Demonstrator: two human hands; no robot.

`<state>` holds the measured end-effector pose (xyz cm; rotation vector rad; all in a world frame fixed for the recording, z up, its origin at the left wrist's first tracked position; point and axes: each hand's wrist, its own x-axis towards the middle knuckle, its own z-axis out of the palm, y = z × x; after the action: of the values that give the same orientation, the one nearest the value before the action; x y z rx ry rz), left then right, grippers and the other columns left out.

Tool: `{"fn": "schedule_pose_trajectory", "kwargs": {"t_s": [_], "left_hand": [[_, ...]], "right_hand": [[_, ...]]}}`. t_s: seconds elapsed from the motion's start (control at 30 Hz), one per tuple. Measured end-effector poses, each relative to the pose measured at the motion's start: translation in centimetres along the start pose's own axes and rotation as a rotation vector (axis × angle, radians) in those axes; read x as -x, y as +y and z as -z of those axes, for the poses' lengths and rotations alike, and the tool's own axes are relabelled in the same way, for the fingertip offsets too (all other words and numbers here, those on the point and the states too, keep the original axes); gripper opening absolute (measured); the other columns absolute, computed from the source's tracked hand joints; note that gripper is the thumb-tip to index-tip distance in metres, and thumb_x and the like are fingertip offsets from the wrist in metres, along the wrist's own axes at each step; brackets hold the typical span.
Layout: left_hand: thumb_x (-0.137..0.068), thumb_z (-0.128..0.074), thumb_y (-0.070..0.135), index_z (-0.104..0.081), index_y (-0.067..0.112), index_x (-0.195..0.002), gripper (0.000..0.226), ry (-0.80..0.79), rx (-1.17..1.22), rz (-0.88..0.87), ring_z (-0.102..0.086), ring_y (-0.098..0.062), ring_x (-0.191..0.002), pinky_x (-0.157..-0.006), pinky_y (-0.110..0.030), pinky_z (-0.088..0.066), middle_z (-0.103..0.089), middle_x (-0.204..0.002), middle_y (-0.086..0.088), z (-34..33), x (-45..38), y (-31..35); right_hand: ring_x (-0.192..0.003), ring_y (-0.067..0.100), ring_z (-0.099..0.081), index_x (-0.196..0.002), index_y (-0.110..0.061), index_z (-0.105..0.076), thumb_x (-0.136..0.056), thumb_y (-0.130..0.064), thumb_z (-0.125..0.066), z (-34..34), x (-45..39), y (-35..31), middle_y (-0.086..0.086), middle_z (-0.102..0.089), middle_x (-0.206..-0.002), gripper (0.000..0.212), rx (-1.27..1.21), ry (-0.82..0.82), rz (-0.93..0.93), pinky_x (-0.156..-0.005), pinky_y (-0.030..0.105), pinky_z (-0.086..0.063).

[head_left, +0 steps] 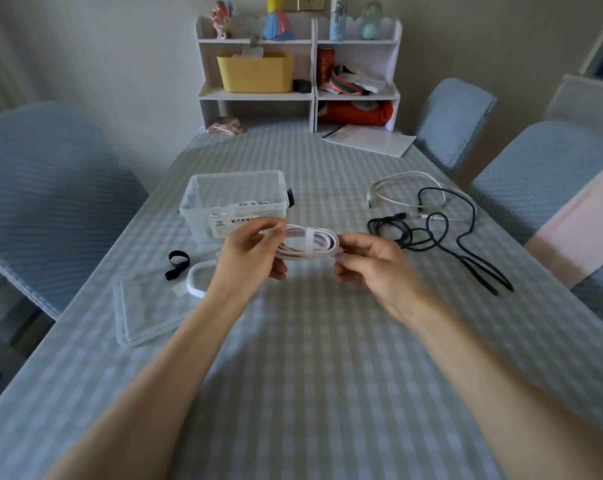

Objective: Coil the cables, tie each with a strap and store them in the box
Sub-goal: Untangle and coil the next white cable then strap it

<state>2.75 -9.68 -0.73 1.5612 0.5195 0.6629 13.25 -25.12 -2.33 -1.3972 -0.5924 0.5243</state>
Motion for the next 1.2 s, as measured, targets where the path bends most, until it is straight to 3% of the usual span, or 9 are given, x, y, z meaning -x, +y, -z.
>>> {"fn": "schedule_pose_trajectory", "kwargs": {"t_s": [0.17, 0.27, 0.37, 0.43, 0.53, 0.7, 0.8, 1.07, 1.2], "left_hand": [[-0.099, -0.057, 0.02, -0.072, 0.017, -0.096, 0.015, -0.08, -0.178, -0.107, -0.052, -0.019, -0.042, -0.044, -0.027, -0.042, -0.063, -0.064, -0.007, -0.7, 0.2, -1.6], [-0.091, -0.066, 0.029, -0.072, 0.023, -0.097, 0.01, -0.115, -0.173, -0.12, -0.065, -0.017, -0.058, -0.051, -0.029, -0.05, -0.069, -0.074, 0.006, -0.8, 0.0, -2.0], [-0.073, -0.071, 0.052, -0.062, 0.025, -0.124, 0.058, -0.216, -0.528, -0.466, -0.062, -0.008, -0.105, -0.083, -0.023, -0.053, -0.063, -0.118, 0.009, -0.2, -0.2, -2.7], [-0.07, -0.071, 0.061, -0.054, 0.021, -0.135, 0.078, -0.263, -0.77, -0.656, -0.06, -0.015, -0.114, -0.093, -0.032, -0.051, -0.058, -0.13, 0.004, -0.5, -0.1, -2.9], [-0.071, -0.066, 0.069, -0.057, 0.019, -0.133, 0.08, -0.249, -0.89, -0.659, -0.068, -0.023, -0.1, -0.084, -0.044, -0.056, -0.066, -0.12, 0.002, -1.4, 0.1, -3.4], [-0.075, -0.085, 0.035, -0.07, 0.017, -0.112, 0.043, -0.27, -0.736, -0.661, -0.061, -0.005, -0.079, -0.073, -0.008, -0.042, -0.068, -0.089, 0.005, -1.5, 0.0, -3.4], [-0.073, -0.084, 0.026, -0.072, 0.015, -0.11, 0.04, -0.255, -0.741, -0.641, -0.057, -0.002, -0.079, -0.071, -0.002, -0.036, -0.066, -0.087, 0.007, -1.6, 0.3, -3.5], [-0.067, -0.071, 0.023, -0.073, 0.017, -0.105, 0.039, -0.233, -0.75, -0.59, -0.06, -0.005, -0.081, -0.071, -0.004, -0.038, -0.07, -0.087, 0.007, -1.8, 0.6, -3.1], [-0.063, -0.071, 0.027, -0.069, 0.019, -0.103, 0.041, -0.237, -0.632, -0.439, -0.064, -0.003, -0.082, -0.071, -0.01, -0.046, -0.07, -0.09, 0.011, -2.1, 1.3, -2.8]], "right_hand": [[-0.065, 0.013, -0.062, -0.097, -0.016, -0.072, -0.092, 0.009, -0.054, 0.7, -0.4, 0.0, 0.0, -0.069, -0.073, 0.032, 0.1, -0.045, 0.009, -0.06, 0.026, -0.054], [-0.067, 0.014, -0.064, -0.096, -0.018, -0.074, -0.093, 0.0, -0.061, 1.1, -0.6, -0.2, 0.004, -0.072, -0.08, 0.023, 0.112, -0.073, 0.007, -0.061, 0.027, -0.056], [-0.065, 0.015, -0.065, -0.089, -0.013, -0.075, -0.091, 0.001, -0.064, 1.3, -0.8, 0.0, 0.006, -0.072, -0.076, 0.017, 0.136, -0.034, -0.033, -0.06, 0.024, -0.056], [-0.066, 0.016, -0.067, -0.089, -0.009, -0.074, -0.091, 0.001, -0.064, 1.3, -0.8, 0.0, 0.007, -0.073, -0.076, 0.015, 0.112, -0.039, -0.071, -0.06, 0.025, -0.056], [-0.068, 0.019, -0.069, -0.088, -0.005, -0.072, -0.092, 0.002, -0.061, 1.2, -0.6, 0.2, 0.012, -0.073, -0.079, 0.014, 0.033, -0.06, -0.1, -0.06, 0.028, -0.057], [-0.071, 0.021, -0.07, -0.084, -0.005, -0.072, -0.091, 0.003, -0.062, 1.3, -0.5, 0.3, 0.013, -0.073, -0.077, 0.015, 0.045, -0.052, -0.12, -0.066, 0.032, -0.059], [-0.07, 0.017, -0.07, -0.081, -0.008, -0.073, -0.089, 0.0, -0.066, 1.5, -0.6, 0.5, 0.009, -0.073, -0.075, 0.013, 0.093, -0.043, -0.133, -0.064, 0.029, -0.057], [-0.067, 0.012, -0.068, -0.075, -0.007, -0.071, -0.087, 0.003, -0.066, 1.5, -0.8, 0.5, 0.003, -0.07, -0.066, 0.017, 0.027, 0.022, -0.17, -0.061, 0.029, -0.057], [-0.064, 0.017, -0.067, -0.084, -0.003, -0.071, -0.091, -0.003, -0.063, 1.7, -0.5, 0.2, 0.009, -0.07, -0.073, 0.01, 0.082, -0.075, -0.204, -0.057, 0.027, -0.055]]}}
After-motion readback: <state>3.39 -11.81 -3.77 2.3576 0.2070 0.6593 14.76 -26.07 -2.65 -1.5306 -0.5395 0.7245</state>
